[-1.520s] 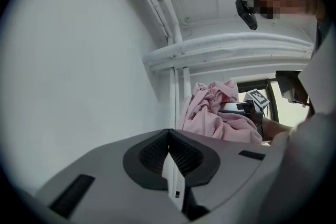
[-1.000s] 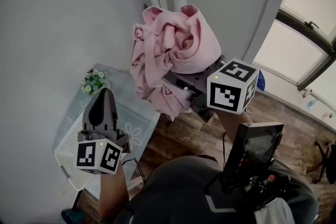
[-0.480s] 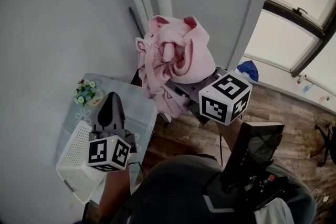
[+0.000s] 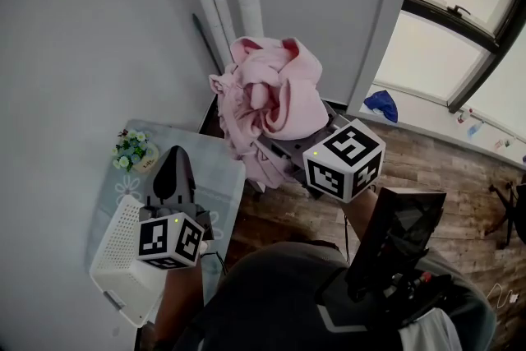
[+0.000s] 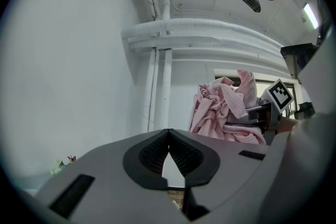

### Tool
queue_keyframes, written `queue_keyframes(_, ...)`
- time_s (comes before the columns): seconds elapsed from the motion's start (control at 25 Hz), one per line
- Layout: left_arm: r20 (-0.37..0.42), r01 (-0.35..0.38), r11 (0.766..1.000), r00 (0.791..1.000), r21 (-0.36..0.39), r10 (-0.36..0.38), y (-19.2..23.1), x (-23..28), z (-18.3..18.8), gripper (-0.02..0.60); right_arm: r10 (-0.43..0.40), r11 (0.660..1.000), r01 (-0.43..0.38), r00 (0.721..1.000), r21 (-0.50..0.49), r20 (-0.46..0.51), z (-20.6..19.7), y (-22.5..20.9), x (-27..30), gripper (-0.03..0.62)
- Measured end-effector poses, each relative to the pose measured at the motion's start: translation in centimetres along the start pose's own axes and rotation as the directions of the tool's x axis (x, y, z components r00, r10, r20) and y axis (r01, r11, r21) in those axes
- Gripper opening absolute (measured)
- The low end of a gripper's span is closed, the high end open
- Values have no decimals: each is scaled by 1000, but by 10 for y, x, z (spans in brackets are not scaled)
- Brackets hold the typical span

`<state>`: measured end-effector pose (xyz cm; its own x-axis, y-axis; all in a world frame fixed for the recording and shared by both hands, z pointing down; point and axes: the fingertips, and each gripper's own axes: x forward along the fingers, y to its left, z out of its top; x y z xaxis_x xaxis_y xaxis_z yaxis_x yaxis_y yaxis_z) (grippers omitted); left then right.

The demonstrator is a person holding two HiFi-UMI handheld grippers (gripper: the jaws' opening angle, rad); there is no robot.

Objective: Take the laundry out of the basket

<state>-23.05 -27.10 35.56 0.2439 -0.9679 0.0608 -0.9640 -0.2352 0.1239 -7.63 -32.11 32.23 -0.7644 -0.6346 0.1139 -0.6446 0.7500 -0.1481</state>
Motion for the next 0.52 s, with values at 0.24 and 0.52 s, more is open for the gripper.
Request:
queue_keyframes(0.24,20,8,1000,1000,-15,-8,1,-2,-7,9,-14,1000,14,1000,-11,-1,-9,1,-4,284)
queue_keyframes(0.52,19,9,1000,1000,-22,-8,0,-4,-13,9,-25,1000,25,1000,-18,9,-12,1,-7,284)
